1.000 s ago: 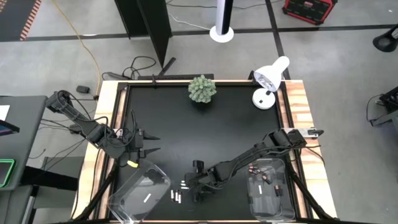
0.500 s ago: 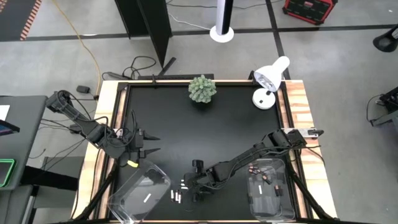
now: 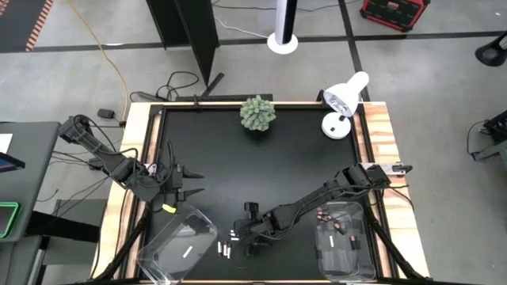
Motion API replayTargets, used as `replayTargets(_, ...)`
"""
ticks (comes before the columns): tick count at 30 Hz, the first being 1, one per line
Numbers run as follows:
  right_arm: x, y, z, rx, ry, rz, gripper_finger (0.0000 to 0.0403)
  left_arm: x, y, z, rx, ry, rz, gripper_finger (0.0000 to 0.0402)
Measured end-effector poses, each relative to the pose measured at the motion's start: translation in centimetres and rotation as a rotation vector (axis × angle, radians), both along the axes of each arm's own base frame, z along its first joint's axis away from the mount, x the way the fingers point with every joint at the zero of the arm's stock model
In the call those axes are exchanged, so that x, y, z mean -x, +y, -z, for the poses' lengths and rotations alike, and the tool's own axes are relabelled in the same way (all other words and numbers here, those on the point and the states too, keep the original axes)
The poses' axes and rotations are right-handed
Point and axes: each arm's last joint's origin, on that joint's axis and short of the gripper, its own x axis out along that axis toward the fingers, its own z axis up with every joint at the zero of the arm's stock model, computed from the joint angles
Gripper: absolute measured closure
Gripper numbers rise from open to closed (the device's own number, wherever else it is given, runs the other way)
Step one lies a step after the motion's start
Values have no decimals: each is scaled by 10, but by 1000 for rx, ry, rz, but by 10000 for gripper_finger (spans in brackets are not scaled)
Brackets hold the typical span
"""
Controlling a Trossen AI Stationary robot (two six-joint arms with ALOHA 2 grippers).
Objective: Sort batteries
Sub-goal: Put the silver battery into the left transparent bin
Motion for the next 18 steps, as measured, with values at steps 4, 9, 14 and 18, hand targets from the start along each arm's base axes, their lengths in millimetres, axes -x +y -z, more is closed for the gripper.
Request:
replayTargets(4,0,0,-3,0,-5,-3,399,0,0,0,0,0,0,224)
replayTargets(9,1,-1,-3,2,1,-3,394,0,0,0,0,0,0,224)
replayTargets(14,1,0,-3,0,2,-5,347,0,0,0,0,0,0,224)
replayTargets(18,1,0,-3,-7,4,-11,292,0,0,0,0,0,0,224)
